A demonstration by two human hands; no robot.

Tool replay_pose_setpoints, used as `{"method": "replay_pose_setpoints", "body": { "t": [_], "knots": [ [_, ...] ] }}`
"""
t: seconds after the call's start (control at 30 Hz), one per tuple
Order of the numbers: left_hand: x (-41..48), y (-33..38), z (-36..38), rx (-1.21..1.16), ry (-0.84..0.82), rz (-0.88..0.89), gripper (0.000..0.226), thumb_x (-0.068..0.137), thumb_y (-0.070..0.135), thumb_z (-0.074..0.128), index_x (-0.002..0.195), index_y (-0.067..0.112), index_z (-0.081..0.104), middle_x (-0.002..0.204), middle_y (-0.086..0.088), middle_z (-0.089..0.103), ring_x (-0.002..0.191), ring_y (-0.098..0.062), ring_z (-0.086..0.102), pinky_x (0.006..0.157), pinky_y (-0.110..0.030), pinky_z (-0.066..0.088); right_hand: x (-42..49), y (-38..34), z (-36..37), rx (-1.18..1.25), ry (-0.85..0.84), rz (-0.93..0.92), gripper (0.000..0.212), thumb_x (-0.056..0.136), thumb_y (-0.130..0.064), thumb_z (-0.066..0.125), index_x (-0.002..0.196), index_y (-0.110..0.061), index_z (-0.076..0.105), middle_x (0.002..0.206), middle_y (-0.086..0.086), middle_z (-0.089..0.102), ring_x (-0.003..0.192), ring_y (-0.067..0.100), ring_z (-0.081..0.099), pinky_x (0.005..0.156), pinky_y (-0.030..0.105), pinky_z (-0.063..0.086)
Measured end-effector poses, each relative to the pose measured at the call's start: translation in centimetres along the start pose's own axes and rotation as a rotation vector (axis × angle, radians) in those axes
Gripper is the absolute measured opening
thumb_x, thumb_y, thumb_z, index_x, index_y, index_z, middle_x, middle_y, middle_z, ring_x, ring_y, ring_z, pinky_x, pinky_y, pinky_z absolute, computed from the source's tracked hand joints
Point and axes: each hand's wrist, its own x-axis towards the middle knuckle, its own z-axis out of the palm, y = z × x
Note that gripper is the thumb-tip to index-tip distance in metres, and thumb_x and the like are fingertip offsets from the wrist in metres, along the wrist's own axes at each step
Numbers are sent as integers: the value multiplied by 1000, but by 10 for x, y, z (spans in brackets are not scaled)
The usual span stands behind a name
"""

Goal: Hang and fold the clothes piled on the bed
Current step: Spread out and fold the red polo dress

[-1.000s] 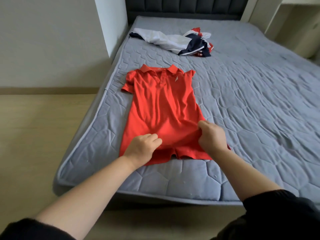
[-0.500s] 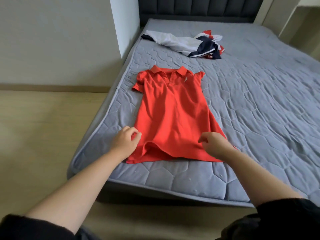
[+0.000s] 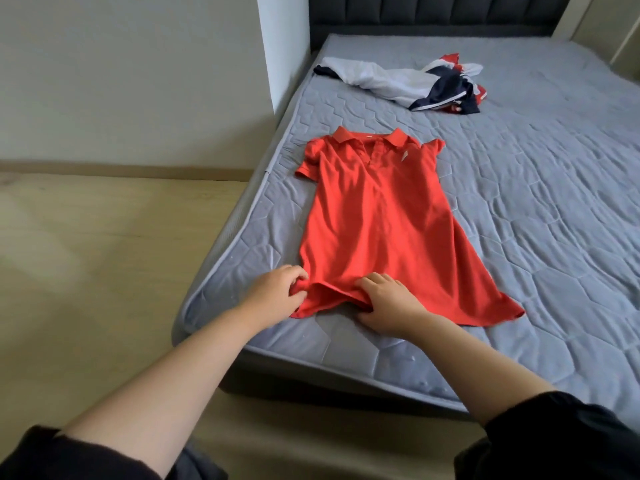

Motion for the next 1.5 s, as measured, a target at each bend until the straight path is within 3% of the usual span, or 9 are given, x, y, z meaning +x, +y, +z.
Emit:
{"method": "replay_pose_setpoints", "body": {
  "t": [0.13, 0.27, 0.43, 0.57, 0.8, 0.97, 1.1, 1.23, 1.5],
  "knots": [
    [3, -6, -3, -159, -86, -242, 30, 77, 29, 76, 100, 35, 58, 68, 7, 59, 67, -12, 58, 61, -24, 40, 2, -1, -1, 0, 69, 23, 31, 81, -21, 53, 111, -15, 59, 111, 4, 58, 109, 27, 50, 87, 36, 41],
    [7, -4, -2, -369, -117, -524, 78, 80, 35, 74, 145, 17, 34, 137, -11, 51, 119, -27, 54, 90, -32, 45, 4, -3, -3, -10, 102, 4, 24, 78, -14, 53, 100, -11, 61, 101, 7, 60, 101, 29, 52, 81, 35, 40],
    [11, 0, -26, -998, -201, -648, 63, 86, -6, 51, 143, 17, 38, 74, -7, 59, 45, -10, 56, 38, -21, 47, 6, -14, -4, -36, 155, -45, 22, 71, -8, 55, 92, -7, 60, 95, 10, 59, 94, 33, 53, 75, 36, 38],
    [6, -23, -63, -1322, -256, -623, 51, 86, -9, 39, 130, 16, 48, 62, -6, 48, 39, -9, 44, 35, -18, 39, 8, -21, -7, -7, 192, -46, 24, 67, -1, 53, 91, -5, 58, 92, 12, 55, 90, 34, 51, 69, 40, 39],
    [2, -23, -59, -262, -642, -725, 58, 80, -5, 46, 134, 17, 39, 66, -7, 54, 42, -10, 50, 43, -21, 46, 2, -15, 1, -150, -18, -43, 30, 77, -3, 47, 104, -13, 56, 102, 4, 51, 100, 25, 48, 73, 37, 46],
    [13, 6, -28, 600, -58, -300, 58, 90, 17, 47, 145, 20, 31, 134, -9, 49, 122, -28, 47, 98, -40, 41, -6, -7, -2, -115, -4, -36, 37, 76, 0, 46, 109, -12, 57, 105, 6, 51, 102, 26, 48, 78, 40, 48],
    [10, 43, 17, 404, -89, 233, 64, 91, 47, 50, 146, 19, 34, 149, -5, 36, 141, -21, 24, 114, -38, 19, -11, 3, -9, -212, -11, -39, 37, 78, -6, 52, 114, -14, 56, 109, 5, 52, 104, 26, 48, 82, 35, 44],
    [9, 63, 51, 485, -352, 244, 80, 87, 51, 50, 153, 24, 11, 161, 0, 6, 148, -18, -3, 119, -45, 3, -19, 25, -17, -271, 26, -43, 42, 80, -11, 53, 121, -19, 55, 113, 1, 53, 108, 23, 48, 85, 31, 38],
    [21, 81, 68, 475, -296, 215, 87, 80, -2, 44, 153, 28, 6, 161, 0, 0, 148, -21, -5, 118, -46, 6, -46, 85, -28, -302, 178, 307, 32, 79, -11, 57, 111, -16, 56, 113, 4, 54, 107, 28, 51, 86, 36, 37]
  ]
}}
